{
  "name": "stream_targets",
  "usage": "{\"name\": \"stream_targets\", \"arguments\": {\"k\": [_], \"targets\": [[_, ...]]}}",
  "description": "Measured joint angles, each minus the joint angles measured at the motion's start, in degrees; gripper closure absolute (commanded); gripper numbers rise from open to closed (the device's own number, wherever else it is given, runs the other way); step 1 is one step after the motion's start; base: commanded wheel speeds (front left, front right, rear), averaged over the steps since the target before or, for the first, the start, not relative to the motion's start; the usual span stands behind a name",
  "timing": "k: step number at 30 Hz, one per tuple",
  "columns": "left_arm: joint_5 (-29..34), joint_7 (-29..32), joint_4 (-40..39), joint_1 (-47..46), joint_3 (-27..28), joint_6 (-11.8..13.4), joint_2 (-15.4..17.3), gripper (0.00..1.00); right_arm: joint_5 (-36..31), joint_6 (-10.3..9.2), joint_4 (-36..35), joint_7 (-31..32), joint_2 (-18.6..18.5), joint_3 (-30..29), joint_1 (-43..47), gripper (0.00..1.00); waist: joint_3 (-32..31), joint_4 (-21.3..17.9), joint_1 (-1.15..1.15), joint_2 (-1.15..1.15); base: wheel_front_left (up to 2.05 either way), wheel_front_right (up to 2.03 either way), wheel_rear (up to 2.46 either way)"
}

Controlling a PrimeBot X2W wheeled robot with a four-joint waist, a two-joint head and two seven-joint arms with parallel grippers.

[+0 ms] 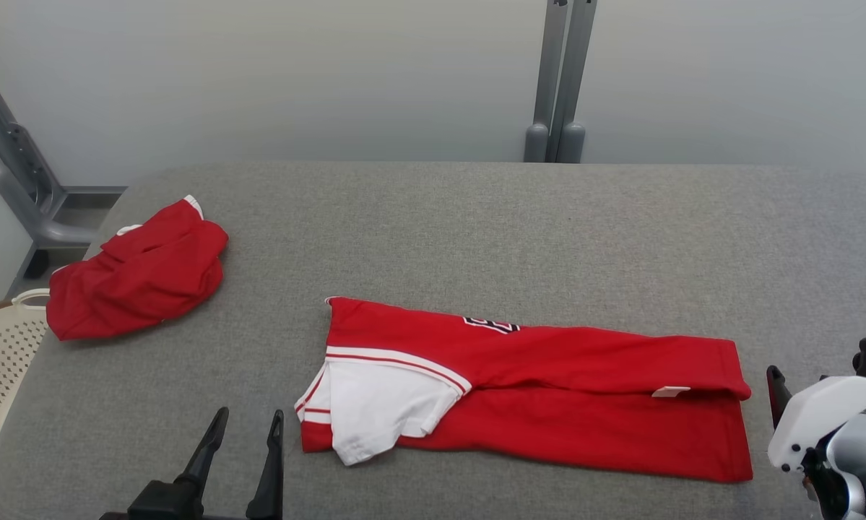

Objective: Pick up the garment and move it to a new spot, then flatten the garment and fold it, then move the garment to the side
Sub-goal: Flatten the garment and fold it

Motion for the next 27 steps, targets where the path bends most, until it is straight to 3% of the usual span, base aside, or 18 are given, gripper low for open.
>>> {"name": "stream_targets", "arguments": {"k": [13, 27], "targets": [[1.32, 0.0, 1.66, -2.12, -0.78, -1.49, -0.97, 0.0, -5.23, 0.0, 16.66, 0.78, 0.03, -3.59, -10.82, 0.0, 2.03, 1.41, 0.0, 0.0, 0.0, 0.0, 0.0], [1.62, 0.0, 3.02, -2.82, -1.03, -2.02, -1.43, 0.0, -11.17, 0.0, 30.52, -1.04, 0.04, -6.76, -14.57, 0.0, 3.78, 3.15, 0.0, 0.0, 0.0, 0.0, 0.0]]}}
